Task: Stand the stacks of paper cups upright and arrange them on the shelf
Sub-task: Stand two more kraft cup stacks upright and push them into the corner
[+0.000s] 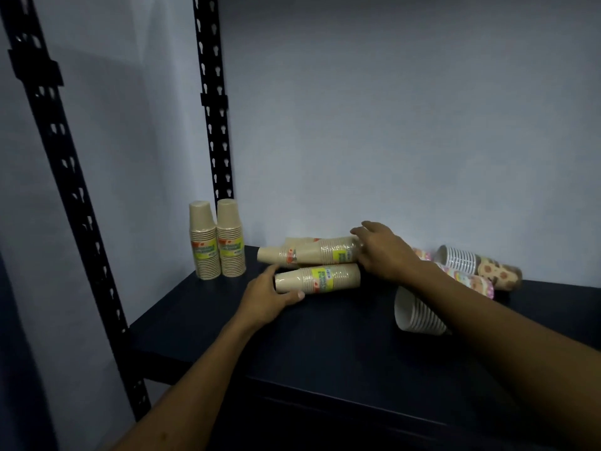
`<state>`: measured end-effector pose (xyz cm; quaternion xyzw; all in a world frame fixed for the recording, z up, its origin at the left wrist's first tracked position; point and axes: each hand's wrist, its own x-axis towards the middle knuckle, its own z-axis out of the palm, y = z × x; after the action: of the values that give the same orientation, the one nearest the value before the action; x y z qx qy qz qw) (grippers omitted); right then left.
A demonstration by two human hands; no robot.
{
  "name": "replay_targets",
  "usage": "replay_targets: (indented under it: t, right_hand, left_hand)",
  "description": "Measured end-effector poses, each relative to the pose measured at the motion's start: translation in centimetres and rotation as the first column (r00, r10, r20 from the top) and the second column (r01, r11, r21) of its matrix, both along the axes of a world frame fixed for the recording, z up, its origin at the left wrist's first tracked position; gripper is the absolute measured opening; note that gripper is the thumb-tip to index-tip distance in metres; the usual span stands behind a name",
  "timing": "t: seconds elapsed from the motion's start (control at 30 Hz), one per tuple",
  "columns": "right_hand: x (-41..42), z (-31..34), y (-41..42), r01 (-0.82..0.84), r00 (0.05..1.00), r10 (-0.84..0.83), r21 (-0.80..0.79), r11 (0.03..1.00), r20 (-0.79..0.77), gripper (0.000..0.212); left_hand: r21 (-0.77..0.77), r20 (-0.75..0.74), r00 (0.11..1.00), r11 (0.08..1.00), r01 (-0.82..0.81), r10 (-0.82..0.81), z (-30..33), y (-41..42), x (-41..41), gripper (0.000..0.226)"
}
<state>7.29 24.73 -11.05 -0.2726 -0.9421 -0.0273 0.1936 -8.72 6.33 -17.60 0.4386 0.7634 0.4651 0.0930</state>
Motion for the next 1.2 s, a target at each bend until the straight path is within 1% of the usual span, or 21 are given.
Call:
replay_targets:
  t: [0.07, 0.13, 0.17, 0.23, 0.33, 0.43, 0.5, 0.57, 0.63, 0.7, 0.73, 0.8, 0.87, 0.97, 1.07, 1.13, 1.2]
  right_hand:
    - [-0.2, -0.1, 0.4, 0.002, 0.998, 0.001, -0.039, 0.999, 0.058, 0.047]
    - [-0.2, -0.2, 0.4, 0.009, 0.997, -0.006, -0.045, 0.999, 0.078, 0.049]
    - [-0.3, -0.3, 0.3, 0.028, 0.996, -0.027, -0.014, 0.999, 0.09, 0.05]
    - [-0.3, -0.3, -0.1, 0.08, 0.988, -0.093, 0.105, 0.991, 0.127, 0.048]
    - [-0.3, 0.0, -1.4, 0.115, 0.977, -0.154, 0.236, 0.965, 0.15, 0.036]
    - [-0.3, -0.2, -2.9, 0.103, 0.982, -0.141, 0.272, 0.957, 0.125, 0.034]
    - [-0.3, -0.7, -4.0, 0.096, 0.993, -0.109, 0.206, 0.974, 0.052, 0.038]
    - [-0.5, -1.5, -4.9, 0.053, 0.994, -0.049, 0.043, 0.998, -0.096, 0.041]
    - [-1.0, -2.2, -6.0, -0.065, 0.961, 0.023, -0.143, 0.988, -0.276, 0.044]
    - [-1.8, -3.1, -7.2, -0.211, 0.9, 0.059, -0.314, 0.926, -0.431, 0.04]
    - [-2.1, -3.6, -8.0, -0.271, 0.874, 0.053, -0.395, 0.878, -0.482, 0.037]
    - [-2.7, -4.8, -9.2, -0.343, 0.846, 0.017, -0.52, 0.783, -0.532, 0.037]
    - [-3.2, -5.9, -9.8, -0.363, 0.839, -0.015, -0.58, 0.729, -0.543, 0.038]
    - [-3.6, -7.0, -10.1, -0.364, 0.832, -0.044, -0.604, 0.709, -0.553, 0.038]
    - [-4.0, -7.5, -9.9, -0.369, 0.821, -0.067, -0.617, 0.695, -0.567, 0.037]
    - [-4.3, -7.7, -9.5, -0.359, 0.829, -0.07, -0.624, 0.695, -0.555, 0.037]
    - [-4.7, -7.8, -9.1, -0.341, 0.834, -0.089, -0.635, 0.693, -0.545, 0.037]
  left_hand:
    - [-0.027, -0.044, 0.998, 0.999, -0.039, 0.037, -0.3, 0.3, -0.2, 0.065]
    - [-0.005, -0.036, 0.998, 0.999, -0.049, 0.049, -0.5, 0.3, -0.4, 0.059]
    - [0.011, -0.027, 0.999, 0.999, -0.045, 0.045, -0.5, 0.2, -0.5, 0.055]
    - [0.034, 0.004, 0.999, 0.999, -0.041, 0.04, -0.5, 0.0, -0.6, 0.051]
    - [0.088, 0.147, 0.989, 0.996, -0.022, 0.009, -0.5, -0.4, -1.0, 0.053]
    - [0.229, 0.349, 0.935, 0.973, -0.025, -0.058, 0.3, -1.6, -1.0, 0.054]
    - [0.346, 0.457, 0.885, 0.935, -0.08, -0.093, 1.2, -2.6, -1.0, 0.051]
    - [0.442, 0.52, 0.846, 0.885, -0.148, -0.118, 2.4, -3.6, -1.1, 0.05]
    - [0.507, 0.526, 0.84, 0.842, -0.182, -0.135, 3.9, -4.5, -1.1, 0.048]
    - [0.541, 0.476, 0.872, 0.82, -0.188, -0.114, 5.1, -5.2, -0.9, 0.044]
    - [0.545, 0.44, 0.893, 0.819, -0.182, -0.094, 5.5, -5.6, -0.7, 0.043]
    - [0.533, 0.371, 0.927, 0.831, -0.159, -0.061, 5.9, -5.9, -0.3, 0.047]
    - [0.507, 0.316, 0.949, 0.849, -0.15, -0.021, 5.9, -5.9, -0.1, 0.052]
    - [0.472, 0.244, 0.969, 0.869, -0.148, 0.033, 5.3, -5.5, -0.1, 0.056]
    - [0.442, 0.227, 0.974, 0.89, -0.106, 0.004, 4.6, -4.7, 0.0, 0.053]
    - [0.418, 0.244, 0.968, 0.907, -0.055, -0.054, 3.8, -4.1, 0.0, 0.049]
    - [0.406, 0.261, 0.962, 0.913, -0.036, -0.079, 3.0, -3.5, -0.1, 0.047]
